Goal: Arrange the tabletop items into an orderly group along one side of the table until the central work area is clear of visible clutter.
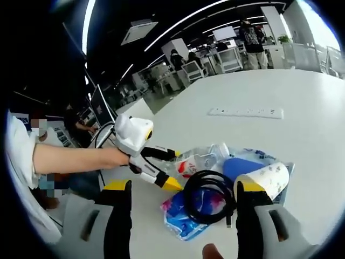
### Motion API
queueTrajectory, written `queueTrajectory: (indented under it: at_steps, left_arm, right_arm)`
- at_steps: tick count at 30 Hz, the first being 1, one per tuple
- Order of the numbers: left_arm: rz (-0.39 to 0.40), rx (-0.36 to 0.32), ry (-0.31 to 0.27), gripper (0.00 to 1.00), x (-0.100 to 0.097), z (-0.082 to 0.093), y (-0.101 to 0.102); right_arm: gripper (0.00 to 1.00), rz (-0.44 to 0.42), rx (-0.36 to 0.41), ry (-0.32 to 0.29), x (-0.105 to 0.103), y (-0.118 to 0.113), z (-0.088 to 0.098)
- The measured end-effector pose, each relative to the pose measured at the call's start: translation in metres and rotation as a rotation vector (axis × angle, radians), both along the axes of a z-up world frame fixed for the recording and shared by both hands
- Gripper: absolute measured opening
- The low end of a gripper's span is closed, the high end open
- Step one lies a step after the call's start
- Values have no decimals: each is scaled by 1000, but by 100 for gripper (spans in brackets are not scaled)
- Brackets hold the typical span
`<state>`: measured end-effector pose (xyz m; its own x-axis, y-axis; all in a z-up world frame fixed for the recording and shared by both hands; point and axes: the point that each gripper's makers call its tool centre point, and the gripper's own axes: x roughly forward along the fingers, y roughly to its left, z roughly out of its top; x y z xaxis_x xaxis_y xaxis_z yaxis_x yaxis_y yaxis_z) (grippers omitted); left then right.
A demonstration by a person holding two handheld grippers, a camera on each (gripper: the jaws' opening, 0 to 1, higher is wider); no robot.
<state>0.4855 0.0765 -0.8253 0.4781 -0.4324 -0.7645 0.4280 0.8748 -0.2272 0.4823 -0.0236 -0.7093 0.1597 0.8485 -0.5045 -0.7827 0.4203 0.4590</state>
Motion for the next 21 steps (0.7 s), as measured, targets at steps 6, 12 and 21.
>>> queueTrajectory:
  at_steps: [6,12,21]
  left_arm:
    - [6,2,-3,49,1,0,0]
    - [-6,21,-9,43,0,0,1]
    - [-1,10,-13,42,1,0,0]
  right_arm:
    - [78,-38,39,25,6,3,5]
    - [78,-22,54,18,7,14,11]
    - [78,-14,85,34,7,33,17]
